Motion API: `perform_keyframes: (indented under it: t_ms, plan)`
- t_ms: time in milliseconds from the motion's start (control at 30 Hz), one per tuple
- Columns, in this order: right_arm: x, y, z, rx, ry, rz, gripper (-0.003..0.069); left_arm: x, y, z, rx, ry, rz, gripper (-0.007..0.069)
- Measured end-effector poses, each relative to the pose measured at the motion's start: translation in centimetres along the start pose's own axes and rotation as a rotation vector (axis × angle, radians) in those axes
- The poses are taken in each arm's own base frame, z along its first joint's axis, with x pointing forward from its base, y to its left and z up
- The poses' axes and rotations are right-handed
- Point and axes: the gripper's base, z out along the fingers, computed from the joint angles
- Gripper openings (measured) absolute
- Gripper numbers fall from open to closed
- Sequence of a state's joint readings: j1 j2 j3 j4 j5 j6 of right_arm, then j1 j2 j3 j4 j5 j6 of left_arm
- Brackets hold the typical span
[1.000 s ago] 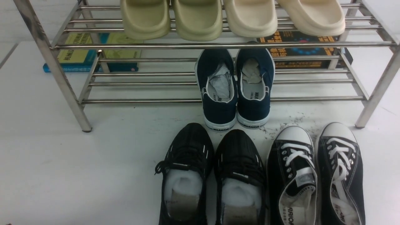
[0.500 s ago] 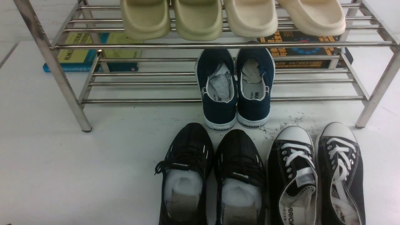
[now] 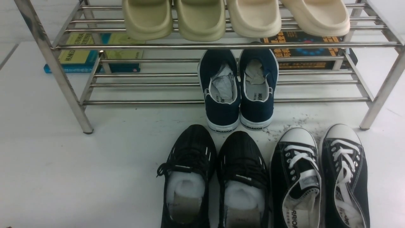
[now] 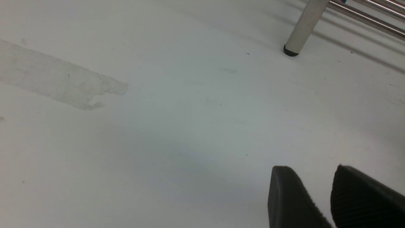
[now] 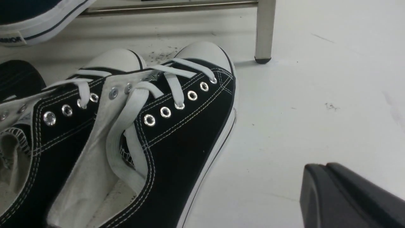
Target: Take the shoes off the shelf with your hand on the white table.
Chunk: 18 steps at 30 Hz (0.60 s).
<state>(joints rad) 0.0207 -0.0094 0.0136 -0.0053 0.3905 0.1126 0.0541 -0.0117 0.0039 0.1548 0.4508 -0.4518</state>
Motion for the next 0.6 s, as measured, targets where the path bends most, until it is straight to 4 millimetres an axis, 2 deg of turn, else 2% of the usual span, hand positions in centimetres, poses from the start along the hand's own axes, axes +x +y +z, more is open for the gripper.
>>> perform_keyframes:
  t_ms: [600]
  plan:
    - [0.02,0.25,0.00,-0.028,0.001,-0.058,0.0041,0.00,0.00,0.00,0.000,0.000,0.000,0.0239]
